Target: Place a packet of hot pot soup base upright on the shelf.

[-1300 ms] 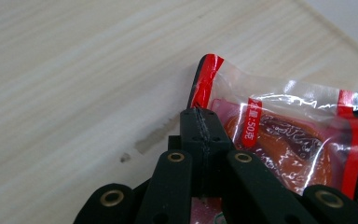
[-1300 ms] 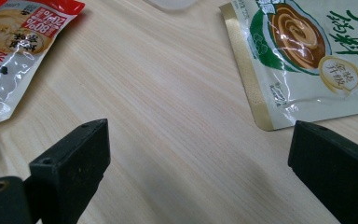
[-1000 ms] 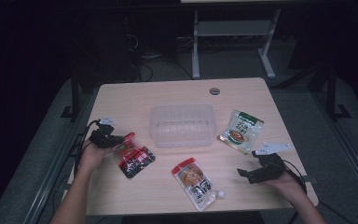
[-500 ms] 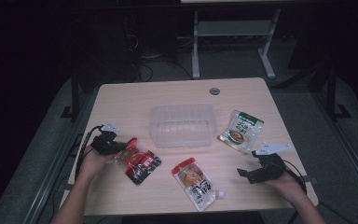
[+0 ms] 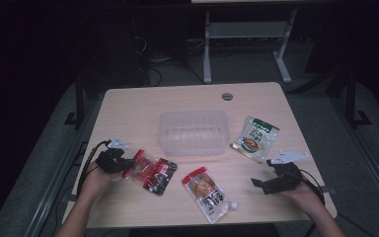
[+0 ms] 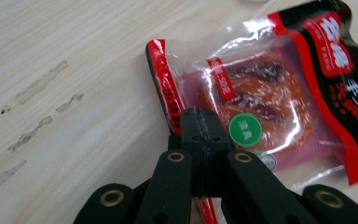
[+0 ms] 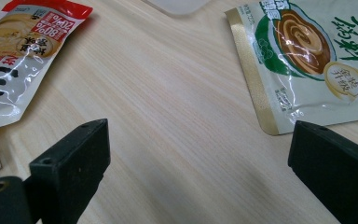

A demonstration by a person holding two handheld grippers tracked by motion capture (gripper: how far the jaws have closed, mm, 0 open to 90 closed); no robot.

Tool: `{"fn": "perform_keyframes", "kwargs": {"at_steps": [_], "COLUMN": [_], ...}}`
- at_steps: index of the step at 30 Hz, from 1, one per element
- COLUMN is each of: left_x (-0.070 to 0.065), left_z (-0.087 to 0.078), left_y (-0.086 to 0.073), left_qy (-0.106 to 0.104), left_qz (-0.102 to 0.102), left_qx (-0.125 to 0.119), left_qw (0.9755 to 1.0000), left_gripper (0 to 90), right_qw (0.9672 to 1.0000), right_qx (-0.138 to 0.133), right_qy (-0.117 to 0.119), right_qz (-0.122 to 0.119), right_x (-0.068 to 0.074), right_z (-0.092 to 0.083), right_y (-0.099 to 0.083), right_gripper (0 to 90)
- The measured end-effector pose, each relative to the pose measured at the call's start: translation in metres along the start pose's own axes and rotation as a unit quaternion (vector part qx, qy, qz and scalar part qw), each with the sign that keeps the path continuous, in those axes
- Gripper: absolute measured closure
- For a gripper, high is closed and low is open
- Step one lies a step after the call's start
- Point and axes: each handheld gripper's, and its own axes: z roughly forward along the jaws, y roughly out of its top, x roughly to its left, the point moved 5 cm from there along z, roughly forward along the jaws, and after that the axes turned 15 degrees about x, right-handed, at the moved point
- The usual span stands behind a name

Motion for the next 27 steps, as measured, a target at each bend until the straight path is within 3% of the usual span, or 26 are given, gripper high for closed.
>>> {"fn": "perform_keyframes", "kwargs": {"at_steps": [3,5,11,15,19,27], "left_x": [0.001,0.004,0.004,0.002,0.000,-0.004], "left_z": [-0.006,-0.008,0.001,0.010,0.014,0.010], "left_y": [0.007,0.019,0.041,0.049,0.047,0.029], "left_qy": [0.003,0.007,0.008,0.011,0.007,-0.007], "left_qz": [0.003,0.009,0.021,0.034,0.032,0.027], "left_qx": [-0.016,-0.028,-0.027,-0.012,-0.004,0.006], "left_qw": [0.9999,0.9995,0.9994,0.9993,0.9995,0.9996], "left_gripper": [90.0,89.9,90.0,90.0,90.0,90.0], "right_qw": [1.0000,1.0000,1.0000,1.0000,1.0000,1.0000], "right_qx": [-0.001,0.002,0.003,0.004,0.001,0.001], "right_qy": [0.000,0.000,0.000,-0.002,-0.001,-0.002], "right_qz": [0.000,0.000,0.002,0.002,0.004,0.007], "right_x": [0.000,0.000,0.000,-0.002,-0.002,-0.001], "right_z": [0.000,0.001,0.002,0.002,0.000,-0.001], "right_y": [0.000,0.000,0.000,-0.001,-0.002,-0.002], "right_gripper": [5.2,5.2,5.2,5.2,5.2,5.2]}}
